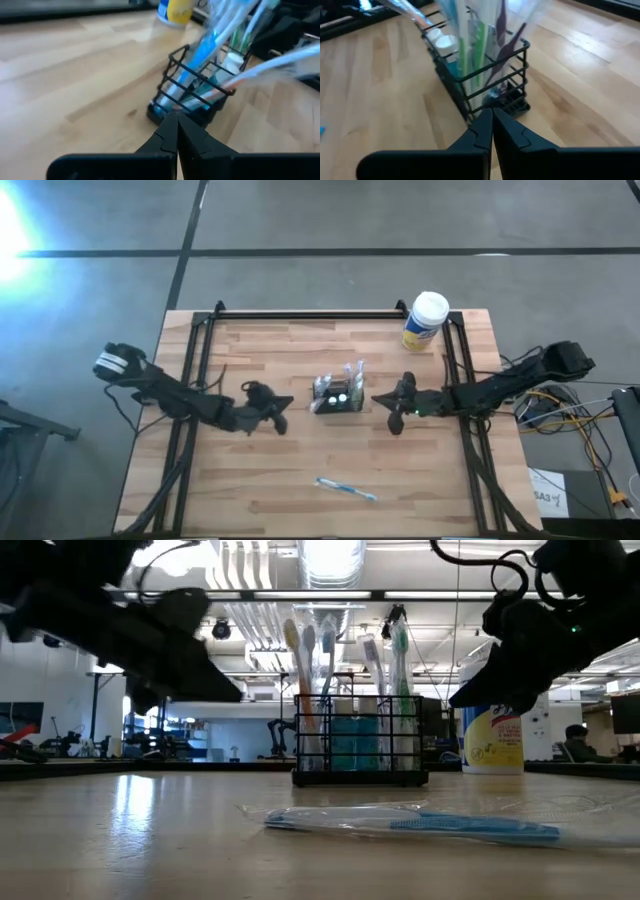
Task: Pick & Place toothbrushing station
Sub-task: Adjust the wire organizer, then put the blue toothbrush into the wire organizer
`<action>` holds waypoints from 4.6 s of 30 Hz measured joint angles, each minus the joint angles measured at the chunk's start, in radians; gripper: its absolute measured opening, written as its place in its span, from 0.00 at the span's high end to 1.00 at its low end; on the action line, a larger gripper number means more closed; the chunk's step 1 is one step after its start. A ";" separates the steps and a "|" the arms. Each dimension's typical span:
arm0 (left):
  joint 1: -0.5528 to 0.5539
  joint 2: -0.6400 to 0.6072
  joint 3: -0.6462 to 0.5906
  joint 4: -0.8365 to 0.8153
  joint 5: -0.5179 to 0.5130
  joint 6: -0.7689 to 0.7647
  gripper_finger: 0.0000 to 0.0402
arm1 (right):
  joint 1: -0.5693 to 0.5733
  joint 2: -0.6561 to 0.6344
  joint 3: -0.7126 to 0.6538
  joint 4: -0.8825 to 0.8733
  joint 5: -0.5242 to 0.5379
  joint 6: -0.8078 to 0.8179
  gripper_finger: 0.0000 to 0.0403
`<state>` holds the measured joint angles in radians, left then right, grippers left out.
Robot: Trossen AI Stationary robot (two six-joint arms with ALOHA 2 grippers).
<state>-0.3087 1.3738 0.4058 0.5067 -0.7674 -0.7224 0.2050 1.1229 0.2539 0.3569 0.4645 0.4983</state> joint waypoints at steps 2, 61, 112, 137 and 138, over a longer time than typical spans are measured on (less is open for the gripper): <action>0.028 0.055 0.036 0.002 0.054 -0.012 1.00 | 0.000 0.041 0.000 0.040 0.030 0.000 0.97; 0.163 0.150 0.164 -0.086 0.245 0.218 0.94 | -0.009 0.327 0.081 0.195 -0.036 -0.105 0.97; 0.155 -1.212 -0.340 -0.288 0.773 0.781 0.97 | -0.011 -1.065 -0.245 -0.107 -0.410 -0.470 0.97; -0.071 0.110 0.818 -0.767 0.601 0.790 0.60 | -0.011 -1.056 -0.245 -0.192 -0.411 -0.455 0.97; -0.078 0.152 0.854 -0.780 0.600 0.771 0.59 | -0.011 -1.055 -0.245 -0.191 -0.411 -0.455 0.97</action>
<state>-0.3870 1.5259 1.2596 -0.2733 -0.1674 0.0488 0.1936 0.0678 0.0090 0.1659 0.0540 0.0430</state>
